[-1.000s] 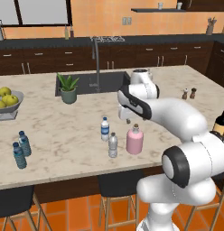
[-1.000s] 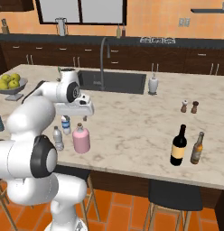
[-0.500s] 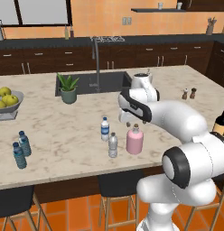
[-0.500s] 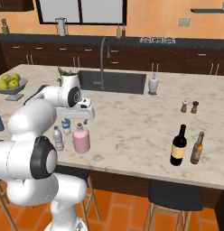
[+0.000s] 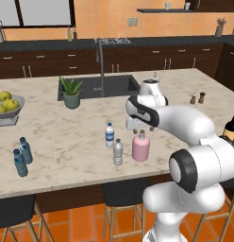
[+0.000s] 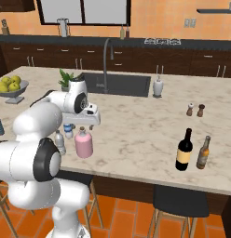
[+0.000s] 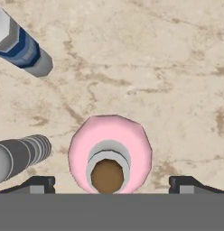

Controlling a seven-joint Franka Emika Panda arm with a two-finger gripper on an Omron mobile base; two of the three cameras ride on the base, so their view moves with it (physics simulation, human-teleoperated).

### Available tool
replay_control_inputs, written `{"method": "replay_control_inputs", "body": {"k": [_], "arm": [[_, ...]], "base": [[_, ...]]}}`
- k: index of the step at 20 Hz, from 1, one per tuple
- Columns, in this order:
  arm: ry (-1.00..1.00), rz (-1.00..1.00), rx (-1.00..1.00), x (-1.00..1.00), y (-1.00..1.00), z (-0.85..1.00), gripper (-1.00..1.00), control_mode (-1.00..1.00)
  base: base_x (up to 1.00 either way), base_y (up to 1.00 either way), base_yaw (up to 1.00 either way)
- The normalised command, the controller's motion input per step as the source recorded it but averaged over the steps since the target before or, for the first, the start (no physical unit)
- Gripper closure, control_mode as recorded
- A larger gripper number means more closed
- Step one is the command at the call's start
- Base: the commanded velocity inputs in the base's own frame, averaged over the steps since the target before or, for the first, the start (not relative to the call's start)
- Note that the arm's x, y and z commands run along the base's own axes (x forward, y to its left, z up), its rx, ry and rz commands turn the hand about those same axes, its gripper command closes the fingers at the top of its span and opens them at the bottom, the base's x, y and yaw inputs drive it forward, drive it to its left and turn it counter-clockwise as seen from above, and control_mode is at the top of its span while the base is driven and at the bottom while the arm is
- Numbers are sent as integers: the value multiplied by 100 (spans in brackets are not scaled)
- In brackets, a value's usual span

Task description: Move the plastic bottles in the middle to the plastics group, and the glass bottles in the middle to the glass group.

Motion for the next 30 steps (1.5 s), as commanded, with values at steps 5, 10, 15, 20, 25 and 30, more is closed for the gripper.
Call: {"method": "replay_control_inputs", "body": {"k": [5,10,15,20,25,30], "arm": [[0,0,1,-6,-1,-1,-100,-100],[0,0,0,-5,0,-4,-100,-100],[0,0,0,0,0,-29,-100,-100],[0,0,0,2,1,-9,-100,-100],[0,6,0,4,4,0,-100,-100],[0,11,0,1,3,0,-100,-100]], "base": [[0,0,0],[0,0,0],[0,0,0],[0,0,0],[0,0,0],[0,0,0]]}}
